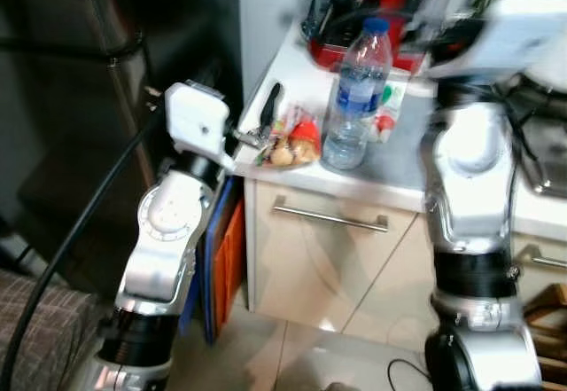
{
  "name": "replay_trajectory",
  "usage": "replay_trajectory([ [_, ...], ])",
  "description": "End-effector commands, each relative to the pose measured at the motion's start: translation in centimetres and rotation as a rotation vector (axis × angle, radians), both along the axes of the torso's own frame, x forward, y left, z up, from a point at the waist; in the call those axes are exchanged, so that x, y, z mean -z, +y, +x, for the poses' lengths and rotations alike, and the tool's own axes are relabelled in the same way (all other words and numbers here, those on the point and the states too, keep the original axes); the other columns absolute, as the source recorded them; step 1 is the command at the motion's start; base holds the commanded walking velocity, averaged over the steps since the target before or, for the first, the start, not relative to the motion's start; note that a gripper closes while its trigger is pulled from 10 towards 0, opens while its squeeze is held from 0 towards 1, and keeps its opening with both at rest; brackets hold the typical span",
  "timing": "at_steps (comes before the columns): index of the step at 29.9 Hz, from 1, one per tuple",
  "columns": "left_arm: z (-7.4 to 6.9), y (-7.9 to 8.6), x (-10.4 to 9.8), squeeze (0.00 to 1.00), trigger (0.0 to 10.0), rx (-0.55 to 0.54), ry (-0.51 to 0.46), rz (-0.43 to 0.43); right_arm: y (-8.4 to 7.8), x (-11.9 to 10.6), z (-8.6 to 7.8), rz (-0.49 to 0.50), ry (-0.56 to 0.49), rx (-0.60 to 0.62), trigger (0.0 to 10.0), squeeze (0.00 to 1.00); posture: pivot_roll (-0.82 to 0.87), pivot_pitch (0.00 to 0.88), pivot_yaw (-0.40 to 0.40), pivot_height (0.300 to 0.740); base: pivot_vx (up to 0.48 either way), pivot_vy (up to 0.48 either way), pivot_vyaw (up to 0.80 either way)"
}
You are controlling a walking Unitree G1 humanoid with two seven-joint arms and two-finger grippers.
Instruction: Restocking fridge
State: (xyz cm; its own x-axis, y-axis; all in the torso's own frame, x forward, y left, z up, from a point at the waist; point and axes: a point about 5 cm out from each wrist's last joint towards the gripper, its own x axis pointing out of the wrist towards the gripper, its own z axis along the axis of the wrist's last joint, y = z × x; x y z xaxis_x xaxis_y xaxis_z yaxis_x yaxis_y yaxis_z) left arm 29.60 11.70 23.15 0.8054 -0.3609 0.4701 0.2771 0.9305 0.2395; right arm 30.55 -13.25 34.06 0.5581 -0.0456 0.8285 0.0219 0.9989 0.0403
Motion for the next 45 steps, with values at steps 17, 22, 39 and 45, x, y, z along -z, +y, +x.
replay_trajectory([
  [17,0.3,0.7,0.1,0.0,10.0,-0.028,0.008,0.012,-0.5,4.1,4.3,0.242,0.407,-0.222,10.0,0.0,-0.02,0.0,-0.013,0.74,0.0,0.0,0.0],
  [22,0.4,0.5,0.1,0.0,10.0,-0.024,0.007,0.012,0.2,4.7,5.1,0.213,0.476,-0.28,10.0,0.0,-0.01,0.0,-0.02,0.74,0.0,0.0,0.0],
  [39,0.3,0.6,0.1,0.0,10.0,-0.034,0.004,0.014,1.9,5.5,5.2,0.008,0.576,-0.347,10.0,0.0,-0.02,0.0,-0.023,0.74,0.0,0.0,0.0],
  [45,0.3,0.5,0.2,0.0,10.0,-0.035,0.007,0.015,2.0,7.0,5.4,-0.095,0.664,-0.314,10.0,0.0,-0.02,0.0,-0.025,0.74,0.0,0.0,0.0],
])
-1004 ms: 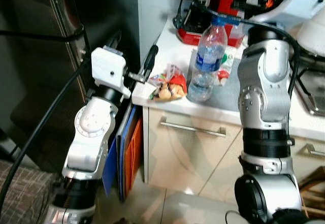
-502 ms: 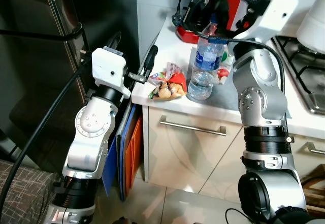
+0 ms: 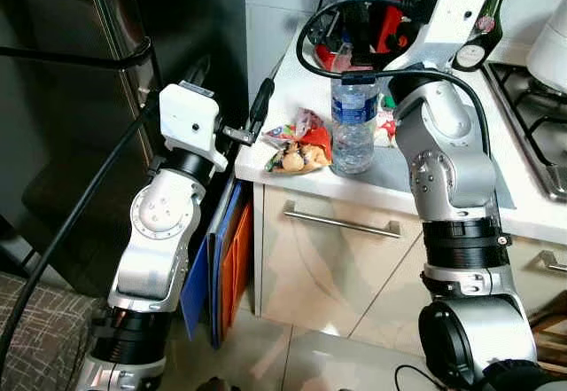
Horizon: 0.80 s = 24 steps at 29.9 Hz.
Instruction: Restocking fridge
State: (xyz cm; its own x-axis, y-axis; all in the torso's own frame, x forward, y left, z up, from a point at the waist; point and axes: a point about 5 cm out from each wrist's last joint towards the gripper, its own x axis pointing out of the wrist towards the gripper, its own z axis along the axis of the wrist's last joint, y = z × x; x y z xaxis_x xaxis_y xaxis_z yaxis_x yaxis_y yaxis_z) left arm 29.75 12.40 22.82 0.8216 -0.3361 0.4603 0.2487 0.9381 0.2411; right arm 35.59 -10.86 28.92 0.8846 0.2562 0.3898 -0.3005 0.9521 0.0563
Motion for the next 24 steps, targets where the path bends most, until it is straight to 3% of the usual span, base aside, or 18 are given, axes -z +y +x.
replay_trajectory([
  [1,0.2,-0.2,-0.1,0.0,10.0,-0.002,-0.003,0.01,-0.5,1.9,0.4,-0.075,0.074,0.036,10.0,0.0,-0.02,0.0,-0.025,0.74,0.0,0.0,0.0],
  [5,0.2,-0.1,-0.2,0.0,10.0,-0.002,-0.004,0.012,-1.8,1.7,0.6,-0.168,0.038,0.129,10.0,0.0,-0.02,0.0,-0.021,0.74,0.0,0.0,0.0],
  [13,0.3,0.0,-0.2,0.0,10.0,-0.001,-0.005,0.021,-3.3,1.8,0.7,-0.235,0.015,0.229,10.0,0.0,-0.02,0.0,-0.016,0.74,0.0,0.0,0.0],
  [17,0.3,-0.1,-0.2,0.0,10.0,0.0,-0.005,0.022,-3.3,1.7,0.7,-0.225,0.013,0.225,10.0,0.0,-0.02,0.0,-0.014,0.74,0.0,0.0,0.0],
  [24,0.4,-0.2,-0.3,0.0,10.0,0.007,-0.01,0.028,-2.7,0.4,0.2,-0.11,-0.015,0.128,10.0,0.0,-0.02,0.0,-0.012,0.74,0.0,0.0,0.0],
])
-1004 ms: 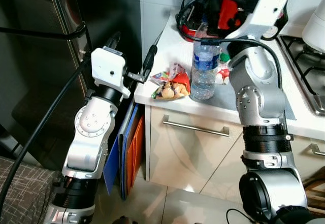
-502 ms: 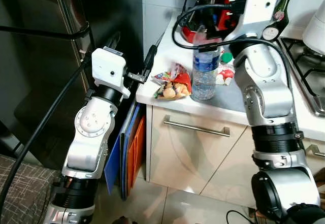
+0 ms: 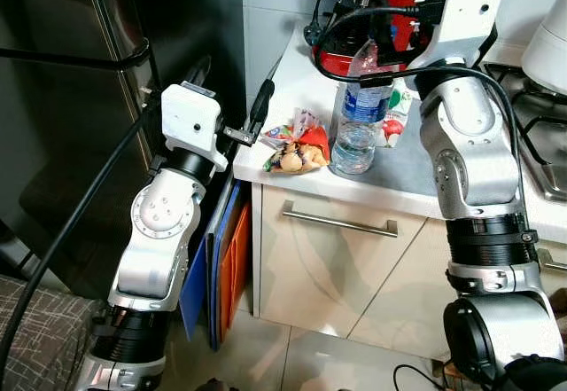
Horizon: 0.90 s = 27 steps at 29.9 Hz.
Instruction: Restocking fridge
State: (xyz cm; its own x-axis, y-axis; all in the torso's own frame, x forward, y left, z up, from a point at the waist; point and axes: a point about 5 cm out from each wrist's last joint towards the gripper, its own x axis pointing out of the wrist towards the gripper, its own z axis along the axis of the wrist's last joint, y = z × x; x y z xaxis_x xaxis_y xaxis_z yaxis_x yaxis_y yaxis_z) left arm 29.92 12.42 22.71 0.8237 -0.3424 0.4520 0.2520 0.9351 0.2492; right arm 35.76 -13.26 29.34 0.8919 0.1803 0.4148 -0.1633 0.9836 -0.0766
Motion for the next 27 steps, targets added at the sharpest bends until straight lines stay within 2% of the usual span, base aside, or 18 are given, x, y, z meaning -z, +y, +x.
replay_trajectory([
  [1,0.3,-0.2,-0.4,0.0,10.0,0.006,-0.016,0.019,-0.2,0.7,0.0,0.033,0.045,-0.03,10.0,0.0,-0.02,0.0,-0.012,0.74,0.0,0.0,0.0],
  [4,0.3,-0.2,-0.5,0.0,10.0,0.009,-0.019,0.022,0.1,0.3,-0.2,0.079,0.046,-0.085,10.0,0.0,-0.02,0.0,-0.011,0.74,0.0,0.0,0.0],
  [7,0.3,-0.3,-0.5,0.0,10.0,0.011,-0.021,0.023,0.2,0.0,-0.4,0.086,0.032,-0.105,10.0,0.0,-0.02,0.0,-0.011,0.74,0.0,0.0,0.0],
  [9,0.4,-0.3,-0.5,0.0,10.0,0.013,-0.024,0.025,0.1,-1.2,-0.9,0.047,-0.077,-0.088,10.0,0.0,-0.02,0.0,-0.012,0.74,0.0,0.0,0.0],
  [10,0.4,-0.3,-0.5,0.0,10.0,0.013,-0.024,0.025,0.1,-1.2,-0.9,0.047,-0.077,-0.088,10.0,0.0,-0.02,0.0,-0.012,0.74,0.0,0.0,0.0],
  [12,0.4,-0.3,-0.6,0.0,10.0,0.015,-0.026,0.026,0.0,-2.3,-1.5,0.027,-0.178,-0.068,10.0,0.0,-0.02,0.0,-0.012,0.74,0.0,0.0,0.0],
  [17,0.5,-0.4,-0.5,0.0,10.0,0.02,-0.028,0.027,-0.2,-3.7,-2.9,0.012,-0.328,-0.032,10.0,0.0,-0.02,0.0,-0.015,0.74,0.0,0.0,0.0],
  [20,0.5,-0.4,-0.5,0.0,10.0,0.021,-0.027,0.028,-0.2,-3.7,-3.0,0.007,-0.34,-0.028,10.0,0.0,-0.02,0.0,-0.015,0.74,0.0,0.0,0.0],
  [27,0.5,-0.5,-0.4,0.0,10.0,0.028,-0.023,0.031,1.5,-0.8,-2.1,0.06,-0.137,-0.133,10.0,0.0,-0.03,0.0,-0.012,0.74,0.0,0.0,0.0],
])
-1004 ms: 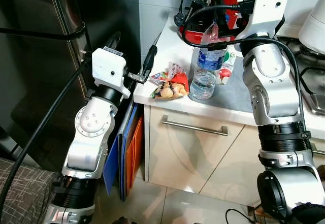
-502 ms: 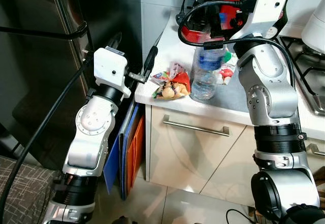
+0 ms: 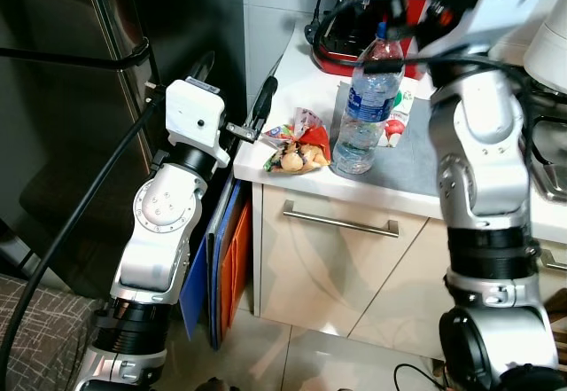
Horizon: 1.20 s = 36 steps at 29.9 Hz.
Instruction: Restocking fridge
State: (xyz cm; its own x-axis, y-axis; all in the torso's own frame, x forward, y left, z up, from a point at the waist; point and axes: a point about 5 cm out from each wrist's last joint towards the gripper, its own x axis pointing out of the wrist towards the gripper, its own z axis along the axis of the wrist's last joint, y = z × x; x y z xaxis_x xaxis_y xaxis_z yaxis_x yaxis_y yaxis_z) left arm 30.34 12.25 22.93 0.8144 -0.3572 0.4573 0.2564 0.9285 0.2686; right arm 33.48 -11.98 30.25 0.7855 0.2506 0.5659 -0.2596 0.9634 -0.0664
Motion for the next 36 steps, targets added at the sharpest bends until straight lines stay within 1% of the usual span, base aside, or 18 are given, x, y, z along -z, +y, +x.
replay_trajectory([
  [1,0.1,-0.3,-0.1,0.0,10.0,0.023,-0.005,0.015,0.4,0.4,0.4,0.015,0.058,-0.032,10.0,0.0,-0.02,0.0,-0.013,0.74,0.0,0.0,0.0],
  [2,0.1,-0.3,-0.1,0.0,10.0,0.023,-0.005,0.015,0.4,0.4,0.4,0.015,0.058,-0.032,10.0,0.0,-0.02,0.0,-0.013,0.74,0.0,0.0,0.0],
  [3,0.0,-0.4,0.0,0.0,10.0,0.028,0.0,0.015,0.4,0.8,0.6,0.02,0.09,-0.036,10.0,0.0,-0.02,0.0,-0.013,0.74,0.0,0.0,0.0],
  [4,0.0,-0.4,0.0,0.0,10.0,0.028,0.0,0.015,0.4,0.8,0.6,0.02,0.09,-0.036,10.0,0.0,-0.02,0.0,-0.013,0.74,0.0,0.0,0.0],
  [5,0.0,-0.4,0.1,0.0,10.0,0.034,0.006,0.014,0.4,1.2,0.8,0.031,0.123,-0.039,10.0,0.0,-0.02,0.0,-0.013,0.74,0.0,0.0,0.0],
  [7,-0.3,-0.8,0.4,0.0,10.0,0.08,0.017,0.013,0.4,2.0,1.3,0.059,0.201,-0.046,10.0,0.0,-0.02,0.0,-0.017,0.74,0.0,0.0,0.0],
  [8,-0.3,-0.8,0.4,0.0,10.0,0.08,0.017,0.013,0.4,2.0,1.3,0.059,0.201,-0.046,10.0,0.0,-0.02,0.0,-0.017,0.74,0.0,0.0,0.0],
  [10,-0.8,-1.3,0.7,0.0,10.0,0.143,0.037,0.008,0.4,2.8,1.7,0.096,0.285,-0.065,10.0,0.0,-0.01,0.0,-0.019,0.74,0.0,0.0,0.0],
  [12,-1.0,-1.4,0.7,0.0,10.0,0.157,0.041,0.008,0.4,3.1,1.9,0.106,0.319,-0.069,10.0,0.0,-0.01,0.0,-0.019,0.74,0.0,0.0,0.0],
  [13,-1.0,-1.4,0.7,0.0,10.0,0.157,0.041,0.008,0.4,3.1,1.9,0.106,0.319,-0.069,10.0,0.0,-0.01,0.0,-0.019,0.74,0.0,0.0,0.0],
  [14,-1.1,-1.6,0.7,0.0,10.0,0.173,0.047,0.011,0.3,3.5,2.2,0.115,0.35,-0.063,10.0,0.0,-0.01,0.0,-0.019,0.74,0.0,0.0,0.0],
  [17,-1.1,-1.7,0.8,0.0,10.0,0.182,0.051,0.012,0.2,3.6,2.3,0.119,0.367,-0.057,10.0,0.0,-0.01,0.0,-0.019,0.74,0.0,0.0,0.0],
  [22,-1.4,-2.2,1.0,0.0,10.0,0.233,0.07,0.013,-0.2,4.0,2.7,0.126,0.41,-0.021,10.0,0.0,-0.01,0.0,-0.019,0.74,0.0,0.0,0.0],
  [29,-1.4,-2.3,1.0,0.0,10.0,0.247,0.084,-0.002,-0.1,4.5,3.1,0.125,0.458,-0.007,9.9,0.0,-0.02,0.0,-0.02,0.74,0.0,0.0,0.0],
  [30,-1.4,-2.3,1.0,0.0,10.0,0.25,0.089,-0.014,0.0,5.0,3.4,0.152,0.502,-0.005,0.0,0.0,-0.02,0.0,-0.022,0.74,0.0,0.0,0.0],
  [34,-1.3,-2.2,0.9,0.0,10.0,0.248,0.102,-0.037,0.4,6.3,3.8,0.203,0.599,-0.035,0.0,0.0,-0.01,0.0,-0.025,0.74,0.0,0.0,0.0],
  [36,-1.3,-2.2,0.9,0.0,10.0,0.247,0.105,-0.042,0.5,6.4,3.8,0.213,0.609,-0.042,0.0,0.0,-0.01,0.0,-0.025,0.74,0.0,0.0,0.0],
])
